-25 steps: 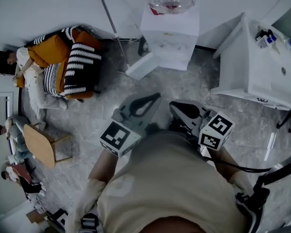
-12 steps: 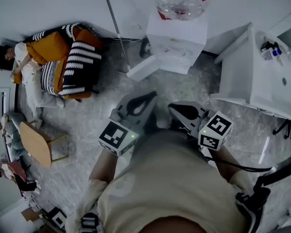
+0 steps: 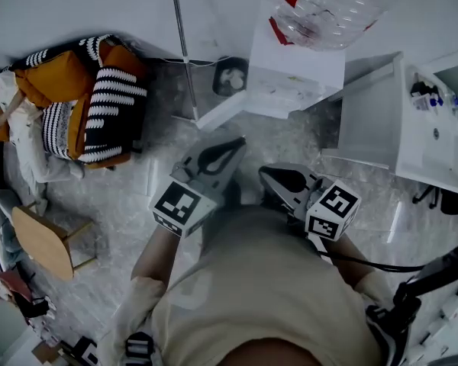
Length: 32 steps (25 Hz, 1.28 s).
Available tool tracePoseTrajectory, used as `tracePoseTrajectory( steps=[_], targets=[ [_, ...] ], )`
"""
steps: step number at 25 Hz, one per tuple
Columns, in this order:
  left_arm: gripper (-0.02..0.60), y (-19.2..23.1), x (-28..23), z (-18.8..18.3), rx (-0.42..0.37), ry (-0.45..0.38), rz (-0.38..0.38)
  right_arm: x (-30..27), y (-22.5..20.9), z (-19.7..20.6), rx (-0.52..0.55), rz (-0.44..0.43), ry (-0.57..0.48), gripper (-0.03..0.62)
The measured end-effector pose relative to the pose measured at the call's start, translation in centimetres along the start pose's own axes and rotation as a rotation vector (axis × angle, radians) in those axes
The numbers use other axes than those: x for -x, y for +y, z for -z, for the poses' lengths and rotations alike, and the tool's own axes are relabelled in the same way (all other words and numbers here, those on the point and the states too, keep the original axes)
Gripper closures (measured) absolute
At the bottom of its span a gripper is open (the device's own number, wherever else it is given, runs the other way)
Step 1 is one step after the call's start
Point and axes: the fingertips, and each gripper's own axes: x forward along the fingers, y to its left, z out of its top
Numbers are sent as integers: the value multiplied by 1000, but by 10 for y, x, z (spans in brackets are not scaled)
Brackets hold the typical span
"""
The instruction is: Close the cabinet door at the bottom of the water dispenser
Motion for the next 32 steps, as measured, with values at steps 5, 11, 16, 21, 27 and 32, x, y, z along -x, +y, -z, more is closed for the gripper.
tracePoseTrajectory(
  steps=[5,11,16,21,27,32],
  targets=[
    [586,55,16,14,25,13,-6,-49,0,-1,-36,29,24,579],
    [586,89,12,38,39,59,19,-74,-10,5,-90,82,15,579],
    [586,102,-3,58,8,143,29,-78,-22,17,-175,97,-22,579],
    [586,102,-33,73,-14,185,25,-67,-52,30,-223,89,-48,579],
    [586,119,-62,105,-22,213,-33,-56,-82,38,-236,95,-66,579],
    [586,149,-77,143,-8,237,-100,-60,-104,46,-234,65,-52,579]
  ],
)
